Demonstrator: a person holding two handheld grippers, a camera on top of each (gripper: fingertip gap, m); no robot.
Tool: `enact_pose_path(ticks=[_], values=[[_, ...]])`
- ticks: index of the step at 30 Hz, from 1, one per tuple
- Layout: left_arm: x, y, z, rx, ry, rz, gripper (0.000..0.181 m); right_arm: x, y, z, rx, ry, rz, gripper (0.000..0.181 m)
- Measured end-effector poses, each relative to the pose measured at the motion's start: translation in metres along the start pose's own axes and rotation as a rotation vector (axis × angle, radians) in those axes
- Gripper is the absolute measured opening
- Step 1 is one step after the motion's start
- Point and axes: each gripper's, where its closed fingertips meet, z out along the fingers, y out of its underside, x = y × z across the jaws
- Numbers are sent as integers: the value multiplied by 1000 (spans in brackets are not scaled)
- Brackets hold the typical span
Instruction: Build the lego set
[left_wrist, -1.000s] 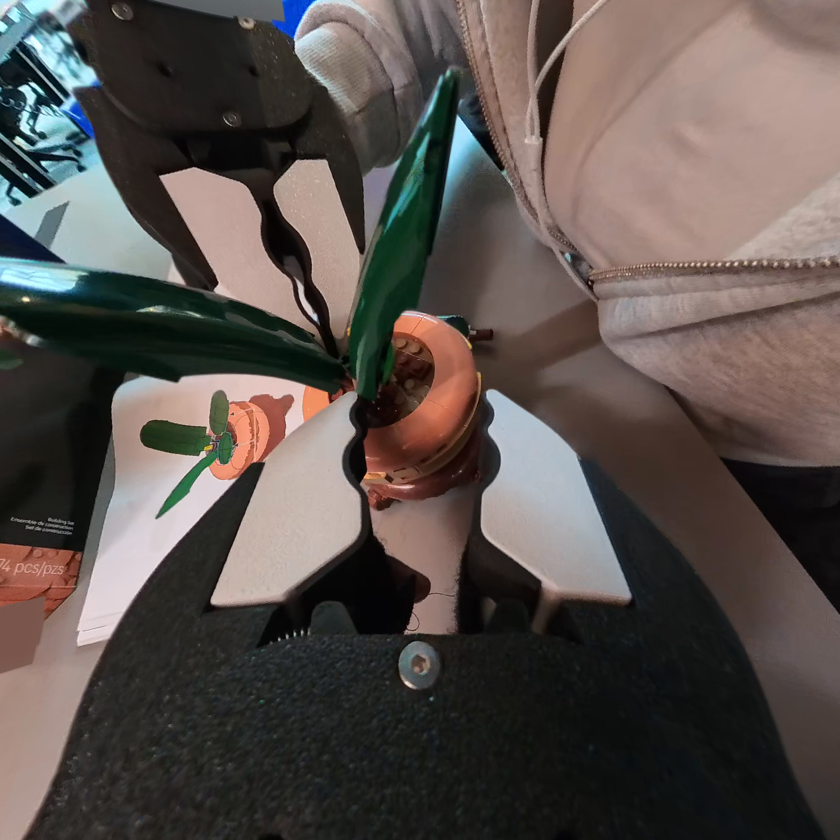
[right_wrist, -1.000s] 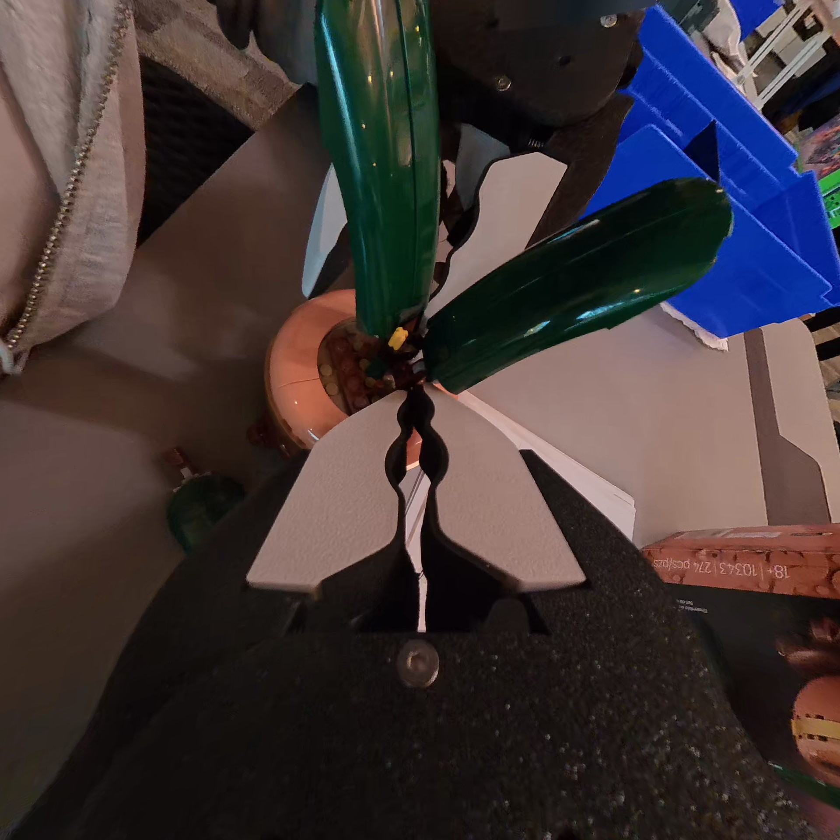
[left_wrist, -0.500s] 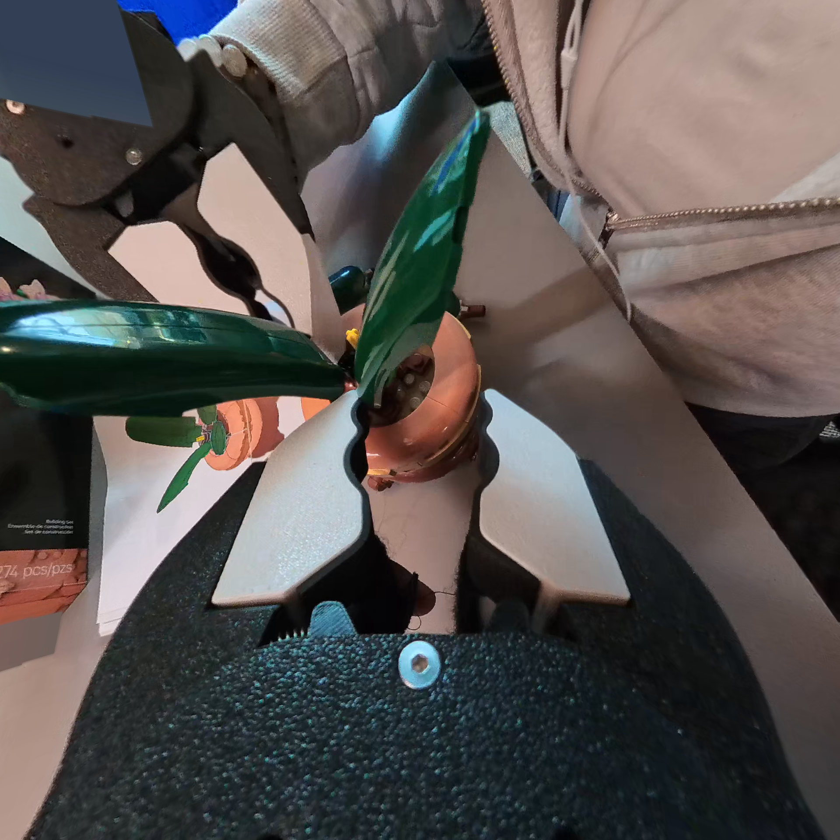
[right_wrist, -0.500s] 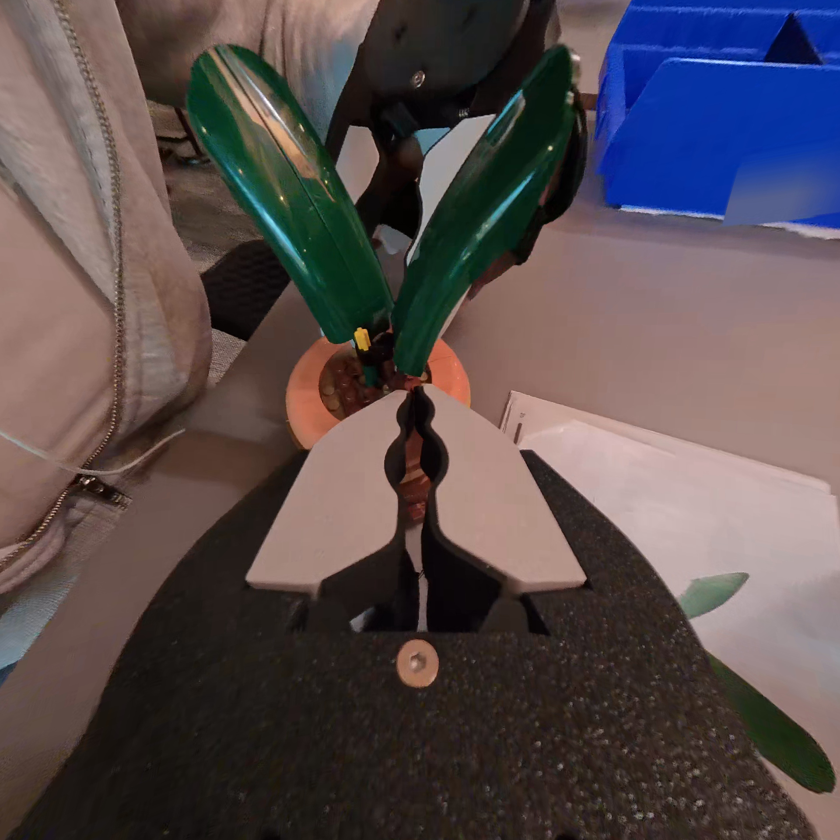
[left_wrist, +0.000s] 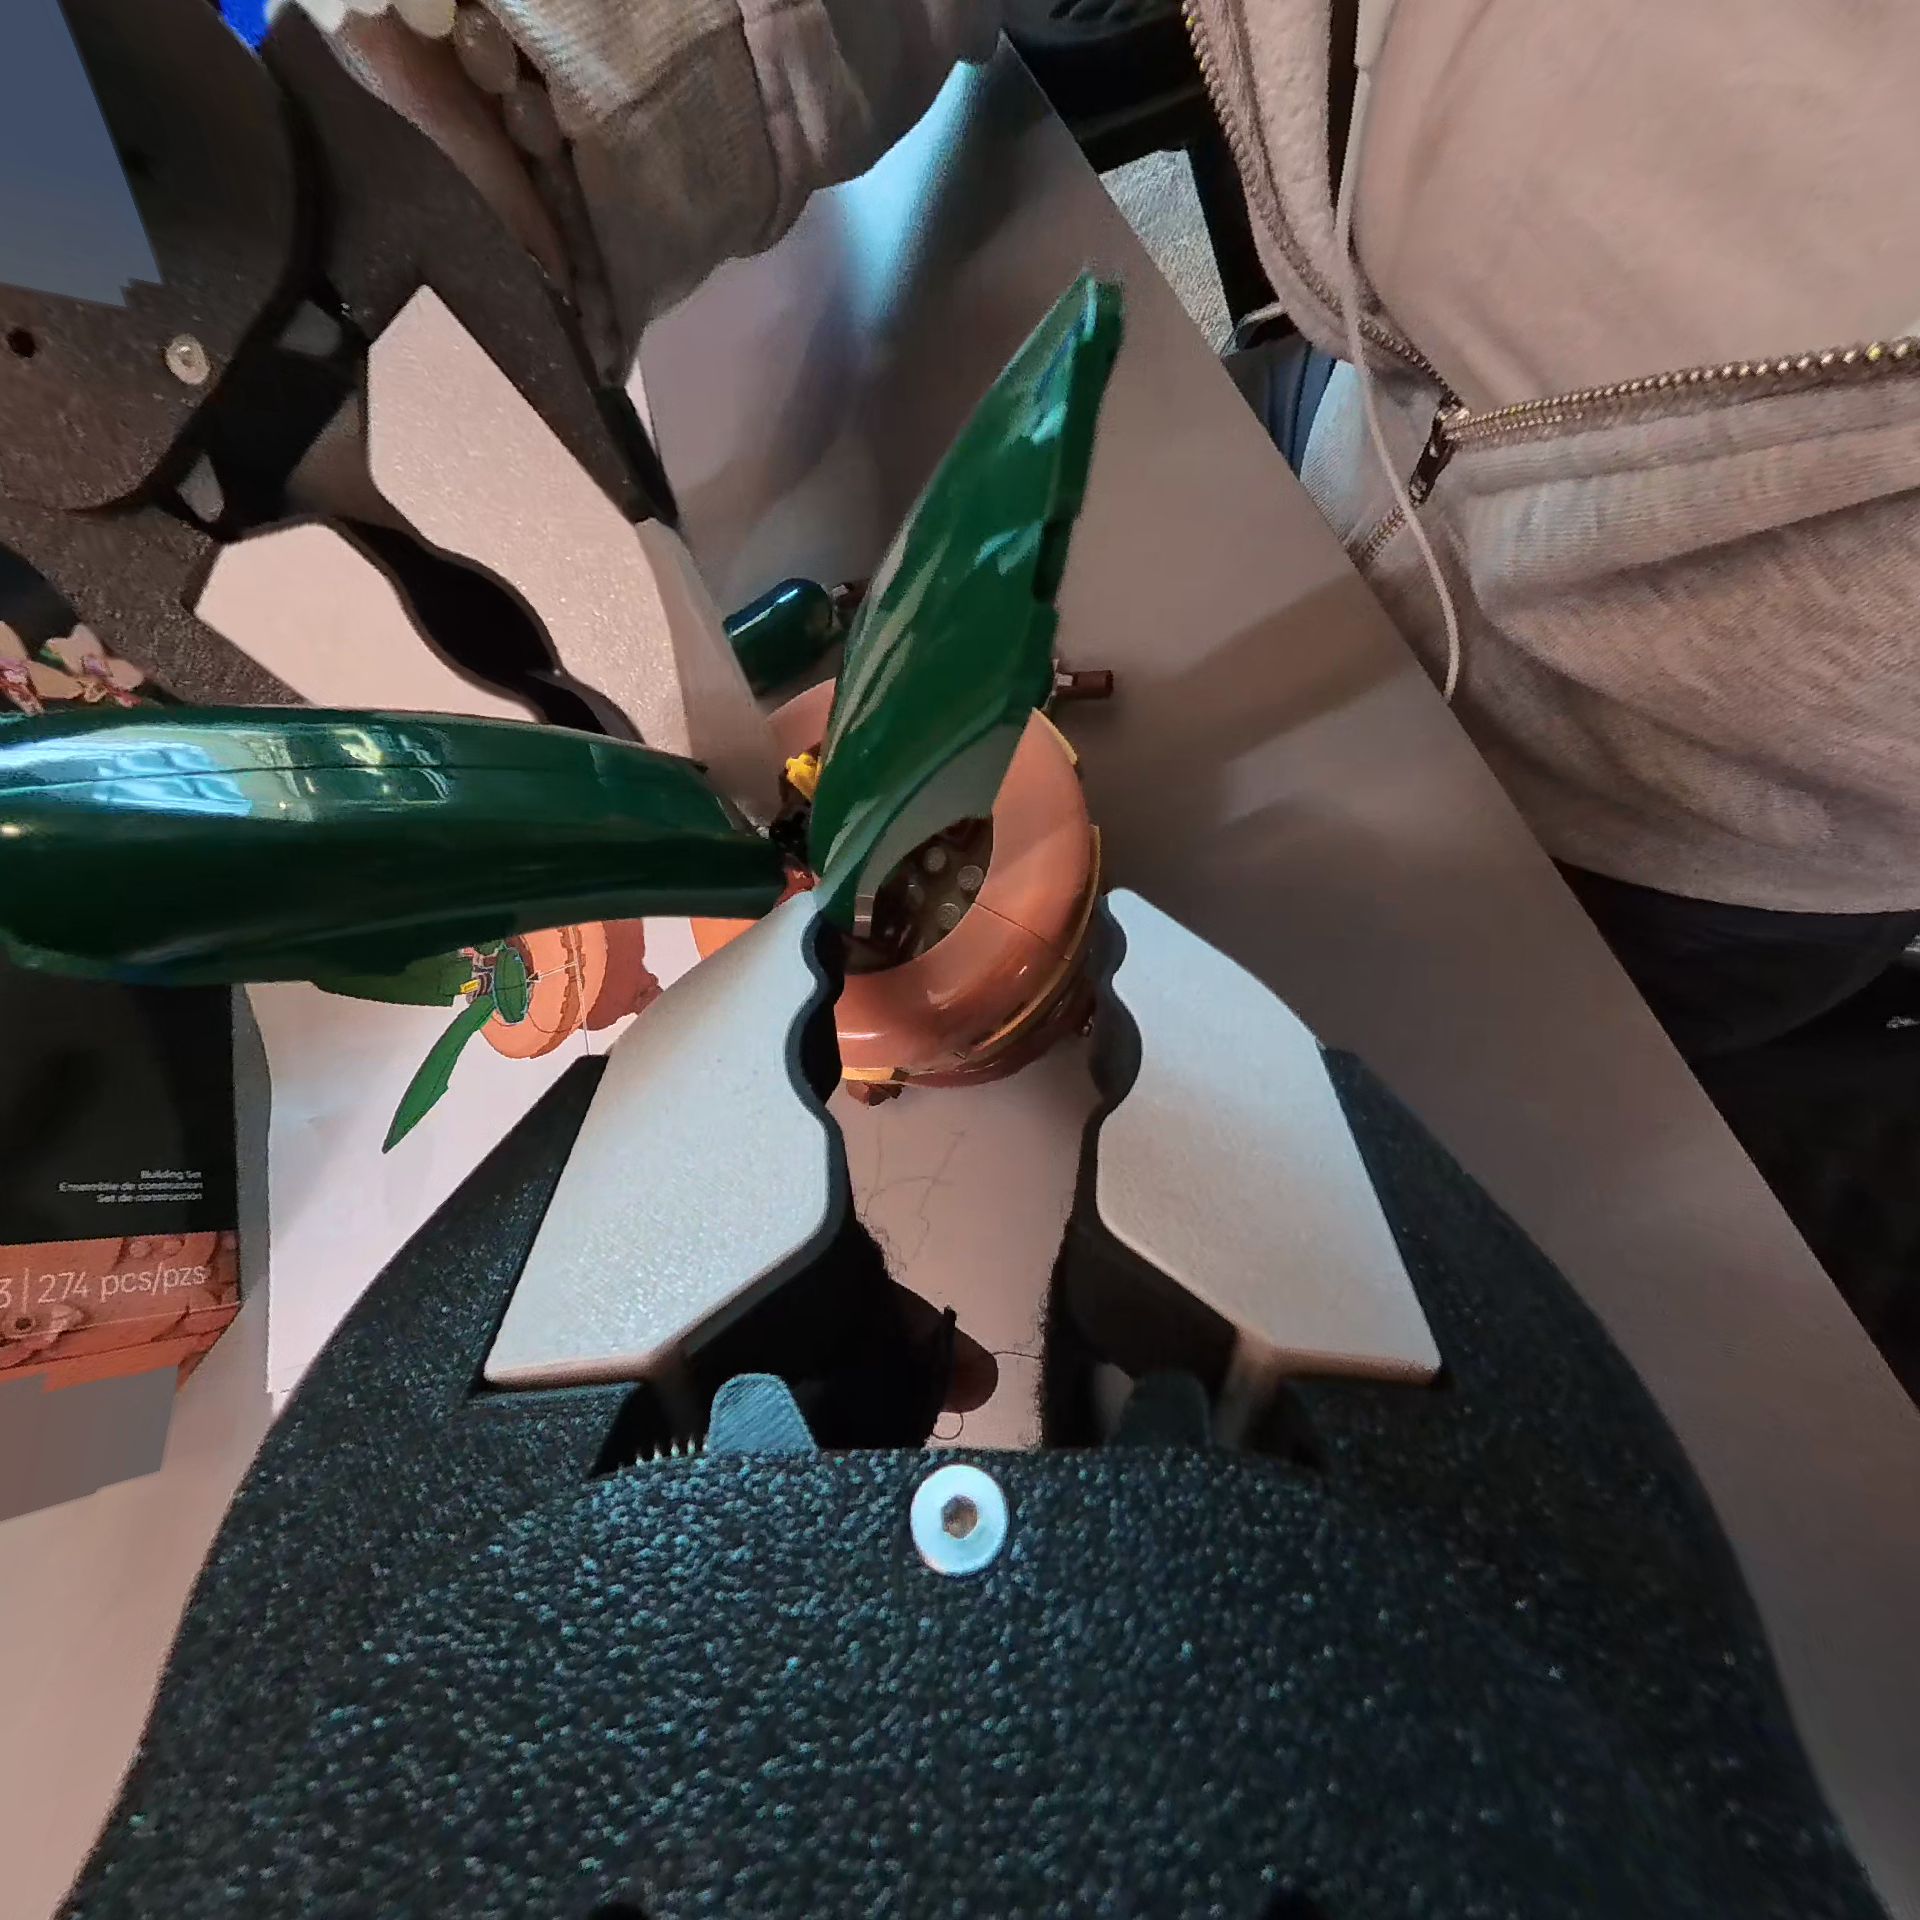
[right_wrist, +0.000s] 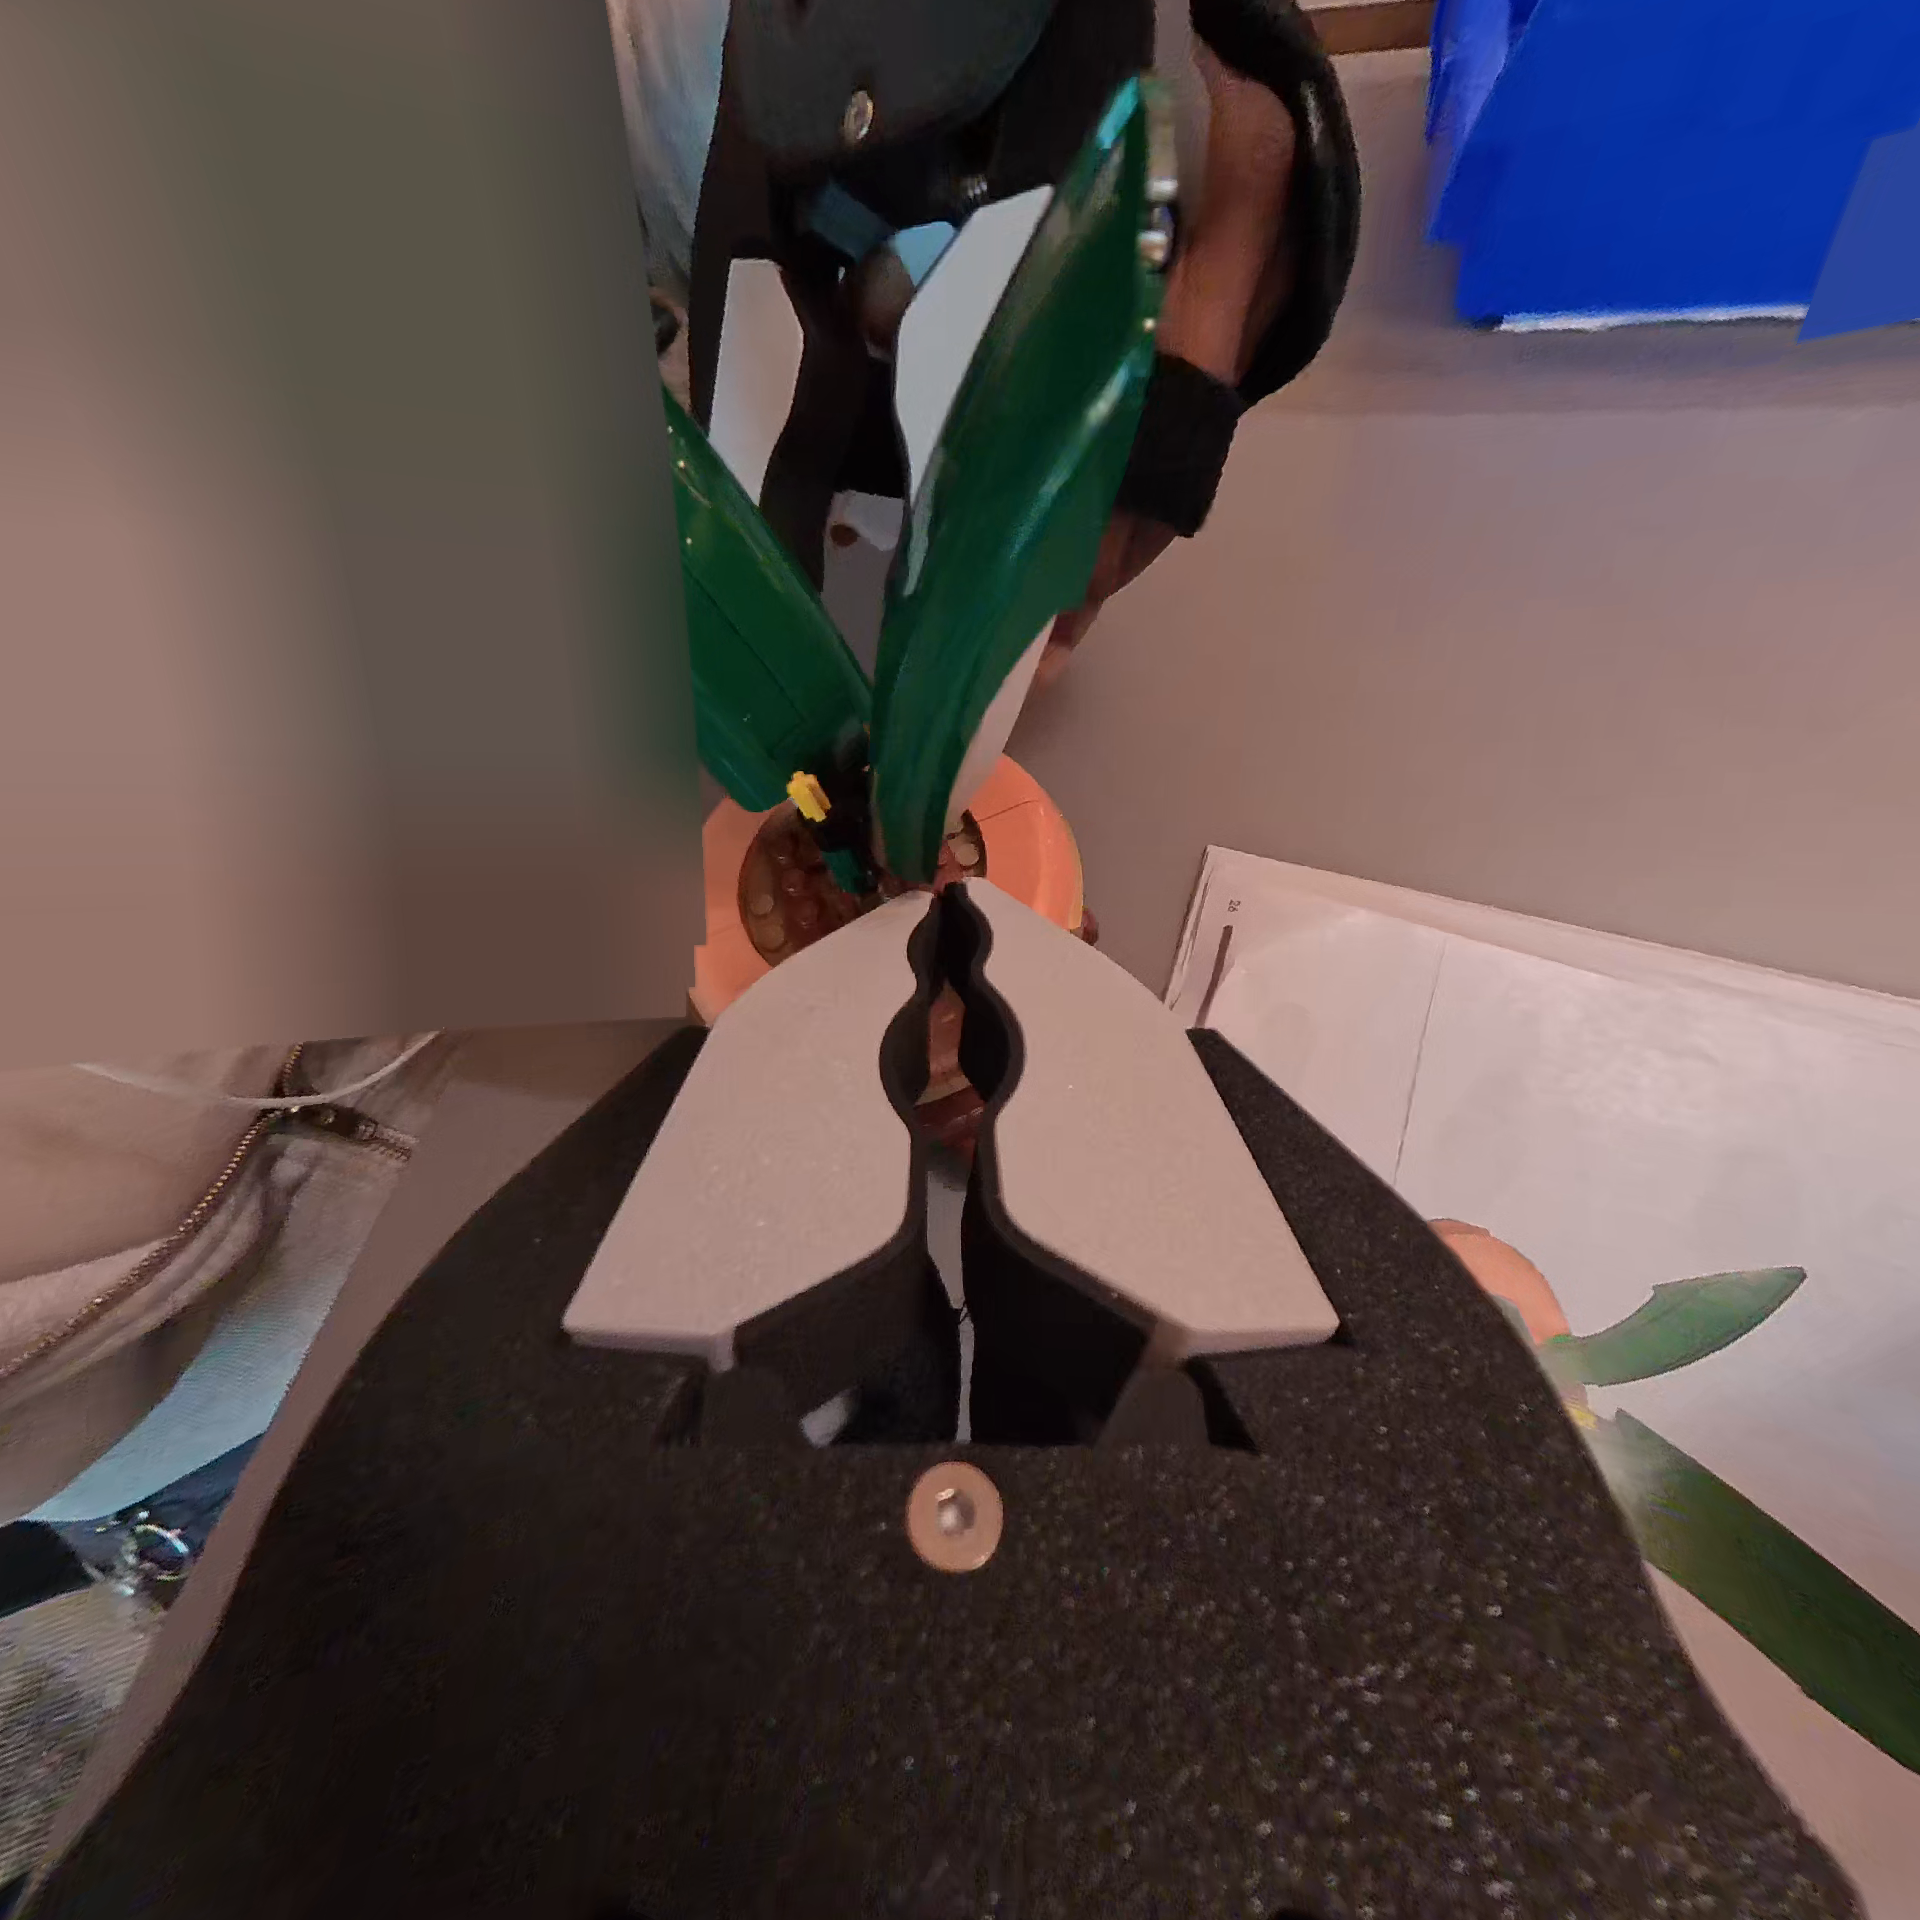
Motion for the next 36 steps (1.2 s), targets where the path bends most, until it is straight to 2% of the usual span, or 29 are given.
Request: enact_pose_path(ticks=[5,10,25,31,36], values=[[0,0,0,0,-3,3,45,1,1,-1,-1,-30,78,0],[0,0,0,2,-6,7,45,-1,1,1,-25,-9,36,0],[0,-1,1,3,-4,14,45,0,3,0,-123,146,-367,0],[0,-1,0,41,13,59,44,0,3,0,-171,170,-447,0],[1,-1,0,58,43,120,44,-1,2,0,-136,179,-467,0]])
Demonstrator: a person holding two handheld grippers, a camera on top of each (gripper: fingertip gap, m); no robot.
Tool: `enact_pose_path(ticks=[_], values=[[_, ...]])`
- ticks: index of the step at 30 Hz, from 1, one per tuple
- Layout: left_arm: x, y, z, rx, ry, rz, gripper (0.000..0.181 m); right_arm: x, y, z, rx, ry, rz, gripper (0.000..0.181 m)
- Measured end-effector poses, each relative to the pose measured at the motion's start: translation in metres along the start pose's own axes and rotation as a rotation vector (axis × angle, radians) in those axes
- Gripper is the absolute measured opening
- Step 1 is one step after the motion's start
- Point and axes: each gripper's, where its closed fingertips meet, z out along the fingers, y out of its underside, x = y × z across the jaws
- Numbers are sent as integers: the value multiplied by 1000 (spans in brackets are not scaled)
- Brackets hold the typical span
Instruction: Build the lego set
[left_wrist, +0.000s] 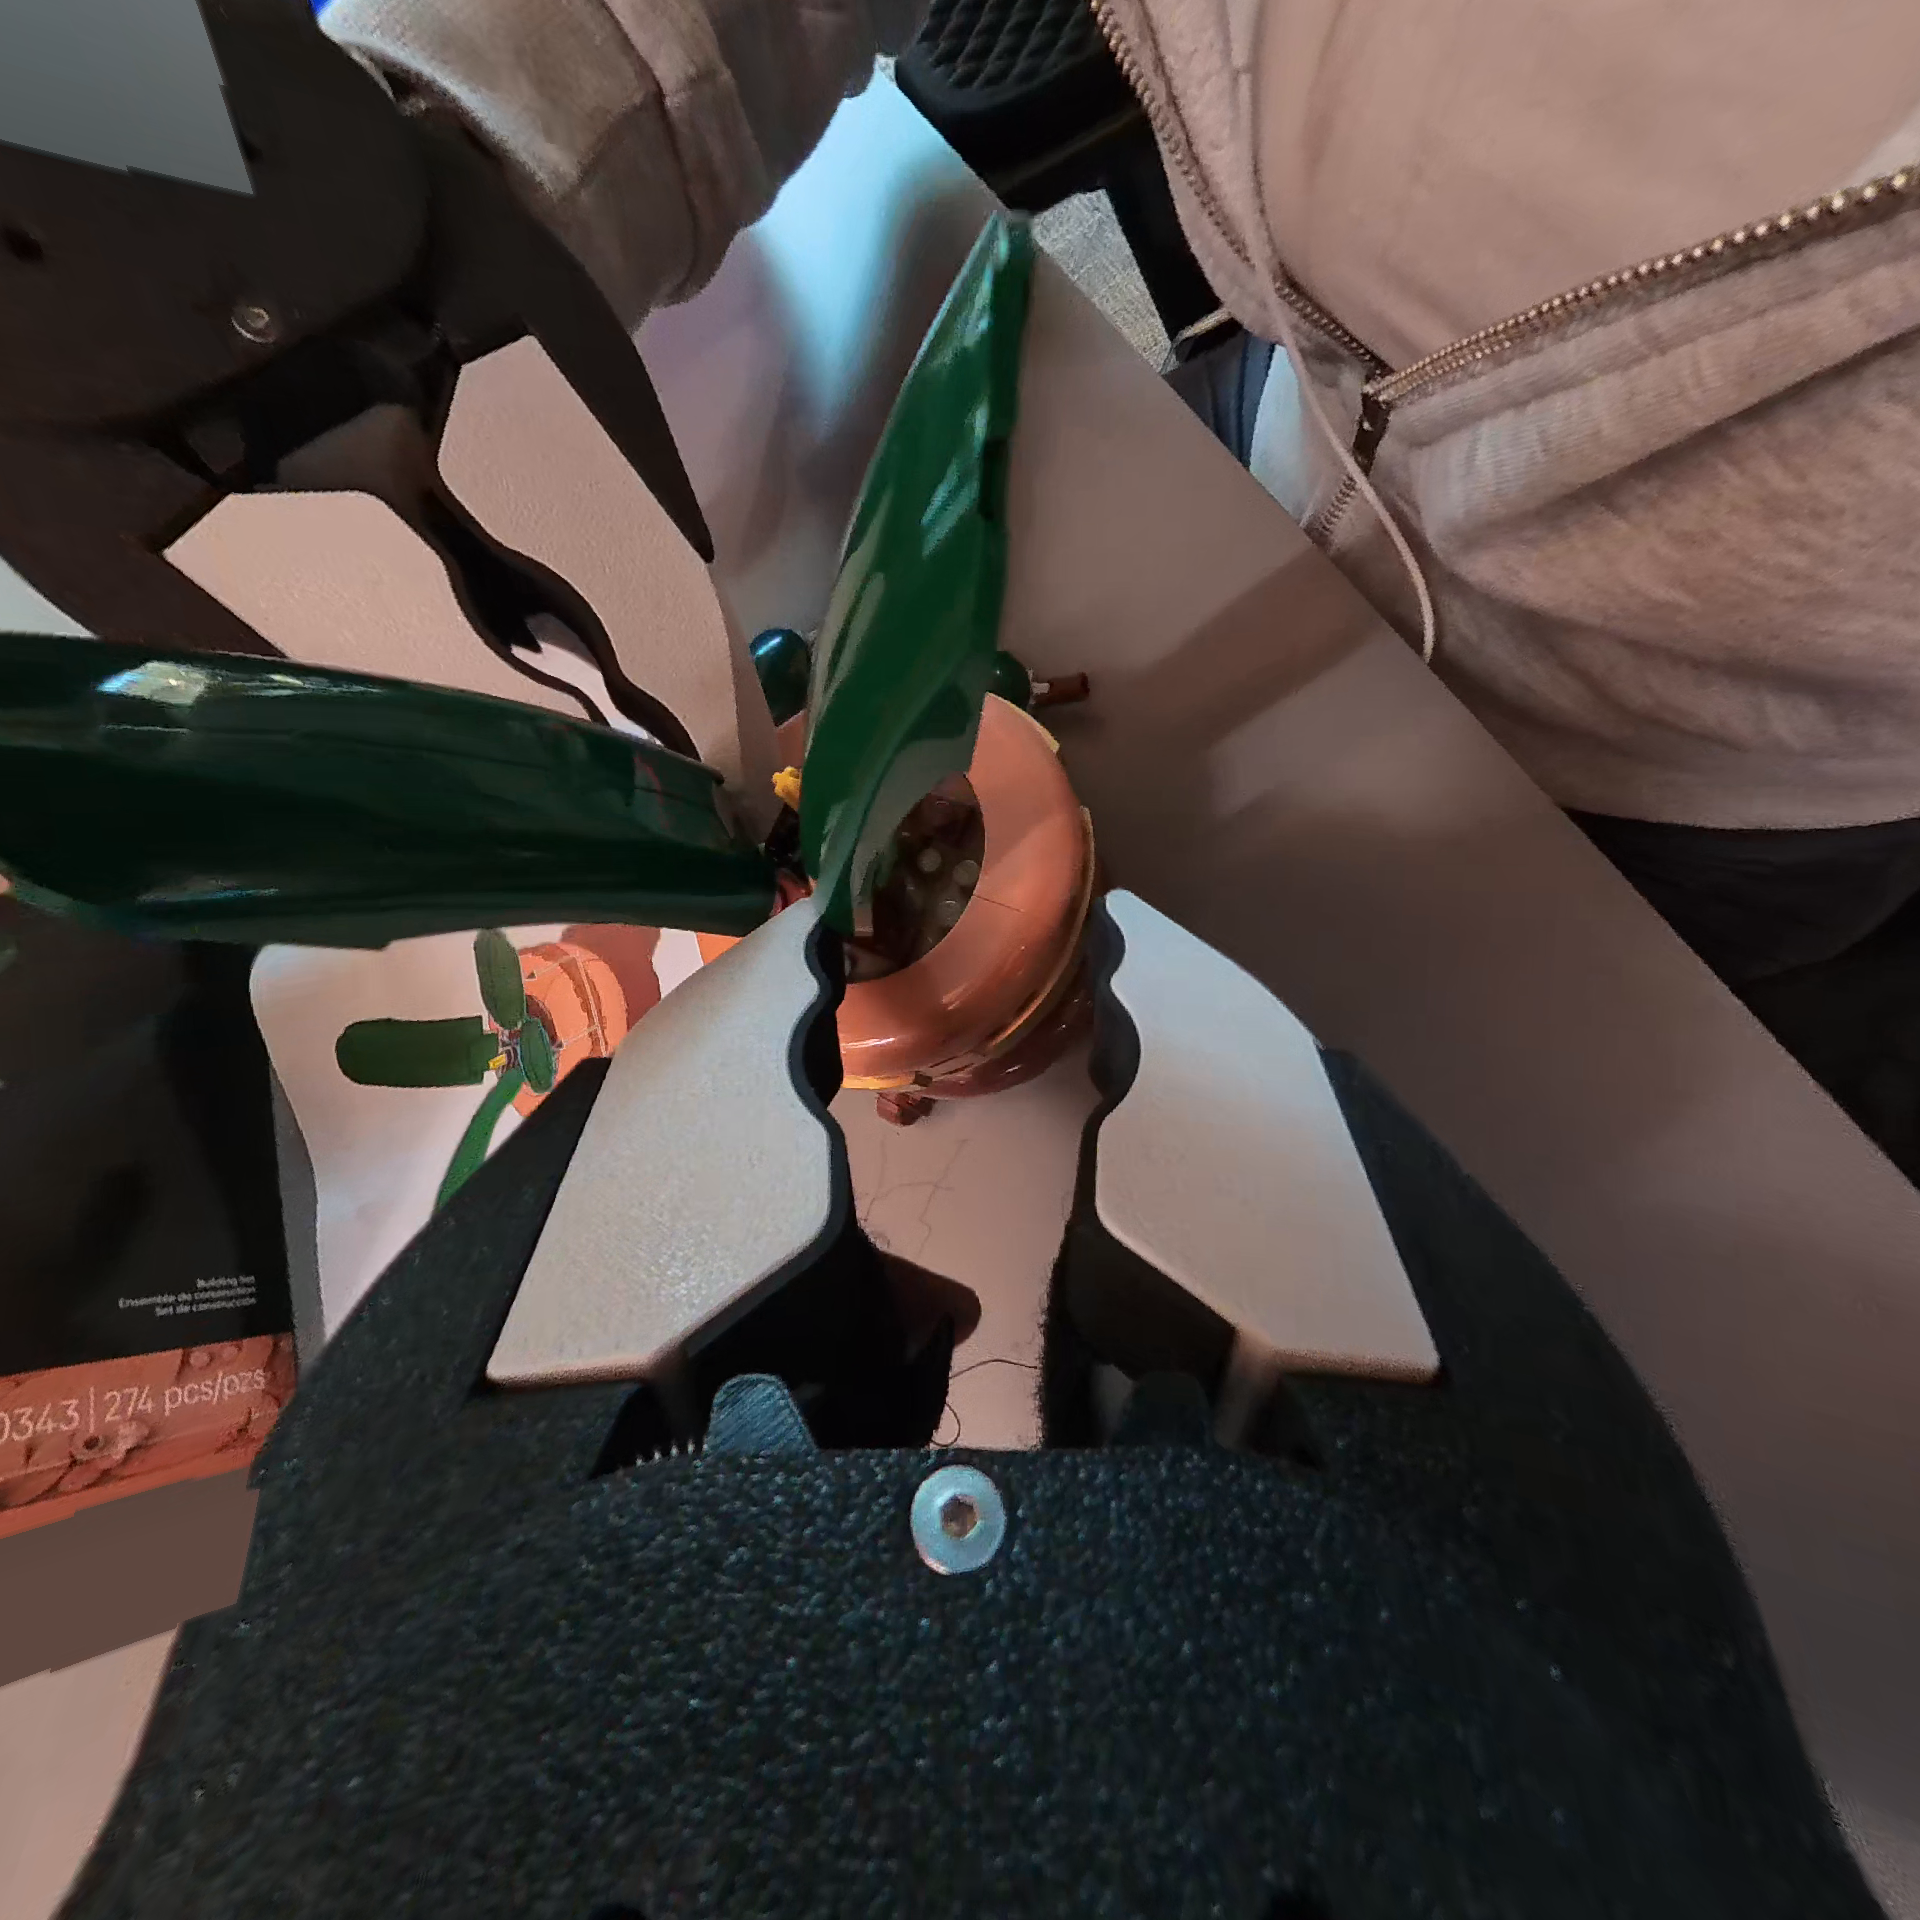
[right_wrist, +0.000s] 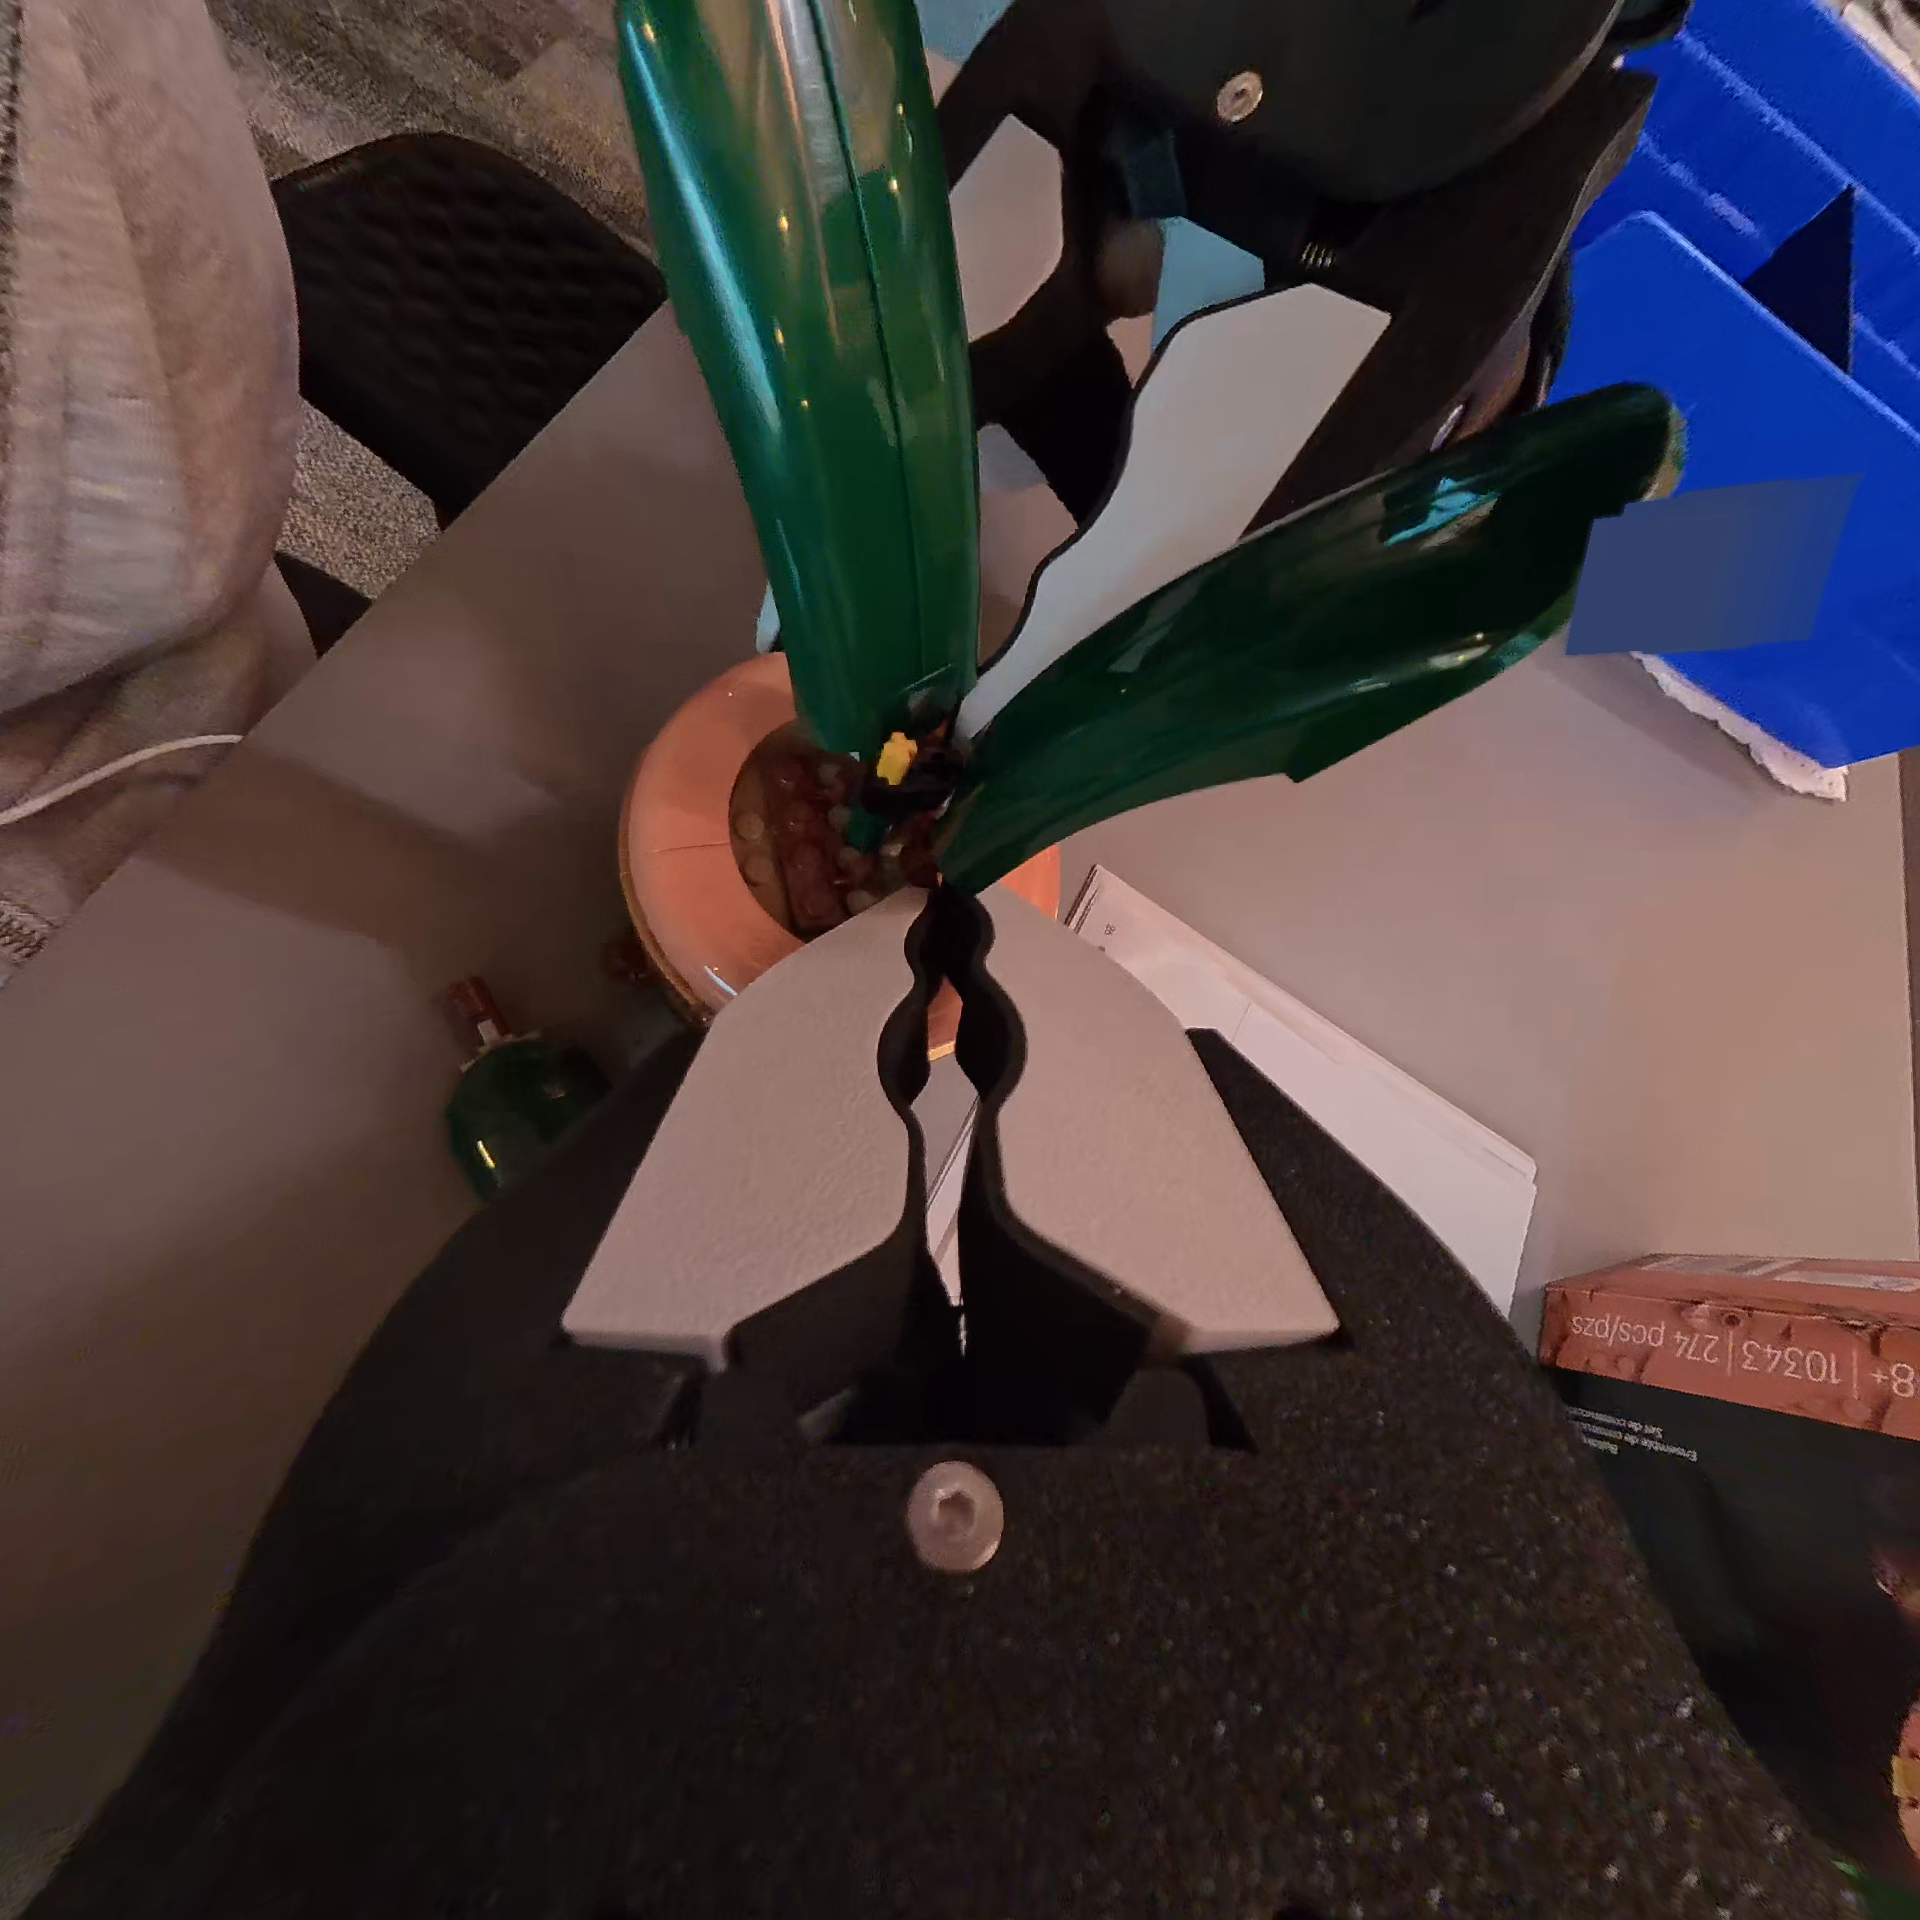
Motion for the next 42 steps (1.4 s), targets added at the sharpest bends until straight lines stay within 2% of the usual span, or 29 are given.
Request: enact_pose_path(ticks=[7,13,17,23,27,32,36,42], values=[[1,0,-2,9,111,73,41,-2,-2,0,65,45,-13,0],[2,1,-5,-125,242,131,37,-4,-3,1,95,74,0,0],[1,2,-5,-165,313,107,35,-4,-4,2,101,72,-9,0],[2,1,-5,-140,309,82,34,-4,-4,1,133,68,36,0],[2,1,-5,-177,298,65,34,-3,-4,0,204,64,107,0],[2,2,-6,-254,322,87,34,4,-9,-16,333,39,331,0],[2,2,-6,-272,332,103,34,0,-5,-4,256,-65,439,0],[1,3,-6,-307,338,123,34,-3,-2,-1,159,-158,436,0]])
